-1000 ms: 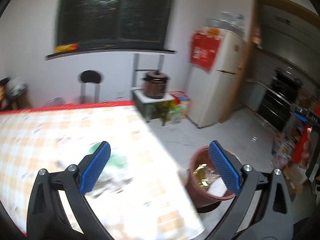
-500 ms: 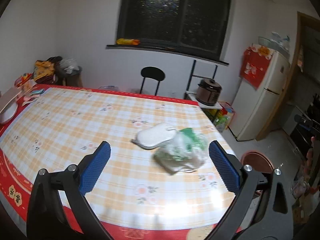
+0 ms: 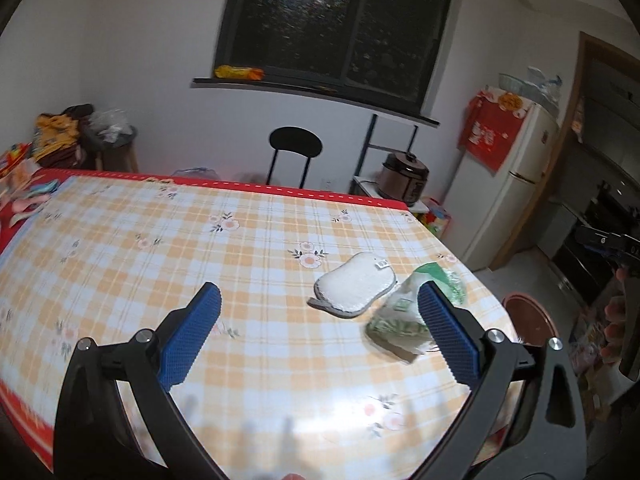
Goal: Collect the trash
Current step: 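Grasp the green-and-white plastic bag with the right tool and lift it, then grasp the white foam tray with the left tool while the right tool holds the bag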
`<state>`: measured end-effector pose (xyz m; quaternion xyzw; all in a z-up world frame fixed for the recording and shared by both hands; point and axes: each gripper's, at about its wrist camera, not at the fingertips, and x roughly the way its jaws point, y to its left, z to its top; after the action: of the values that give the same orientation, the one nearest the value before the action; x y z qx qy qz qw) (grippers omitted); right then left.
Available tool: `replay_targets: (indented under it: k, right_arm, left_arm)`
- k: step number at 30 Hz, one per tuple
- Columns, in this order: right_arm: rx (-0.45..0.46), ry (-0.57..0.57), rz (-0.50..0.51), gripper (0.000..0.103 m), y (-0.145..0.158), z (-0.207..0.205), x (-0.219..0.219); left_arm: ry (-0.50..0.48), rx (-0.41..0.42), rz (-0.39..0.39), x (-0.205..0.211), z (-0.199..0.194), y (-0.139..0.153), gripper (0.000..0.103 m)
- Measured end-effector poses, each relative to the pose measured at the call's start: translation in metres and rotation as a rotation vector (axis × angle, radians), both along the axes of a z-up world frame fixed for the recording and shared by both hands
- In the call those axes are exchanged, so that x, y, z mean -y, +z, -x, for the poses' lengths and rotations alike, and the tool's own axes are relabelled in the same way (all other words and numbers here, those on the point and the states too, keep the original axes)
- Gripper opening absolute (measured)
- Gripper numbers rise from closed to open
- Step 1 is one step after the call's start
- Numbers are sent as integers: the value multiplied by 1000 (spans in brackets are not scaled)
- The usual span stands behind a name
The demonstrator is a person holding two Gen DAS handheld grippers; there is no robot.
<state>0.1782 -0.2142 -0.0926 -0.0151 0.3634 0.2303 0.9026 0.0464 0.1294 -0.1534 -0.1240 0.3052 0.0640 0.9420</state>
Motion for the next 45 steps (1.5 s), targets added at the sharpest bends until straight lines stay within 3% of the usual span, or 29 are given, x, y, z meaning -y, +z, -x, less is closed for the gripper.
replay_targets:
  k: [7, 15, 24, 32, 40, 45]
  right_arm:
    - [-117, -33, 58, 98, -41, -6, -55]
    - [-193, -46, 98, 98, -94, -46, -103]
    - [-290, -140, 144, 98, -161, -81, -117]
    - [-409, -141, 99, 97, -203, -64, -110]
    - [-431, -89, 87, 82, -211, -61, -112]
    - [-459, -59, 53, 61, -211, -58, -109]
  left_arm:
    - [-100, 2, -1, -34, -28, -15, 97]
    - [-88, -30, 49, -64, -51, -42, 97]
    - [-165, -106, 108, -71, -91, -71, 97]
    - [-254, -148, 122, -55, -116, -89, 97]
    - [-312, -172, 124, -39, -133, -106, 97]
    - [-347, -203, 109, -27, -143, -115, 97]
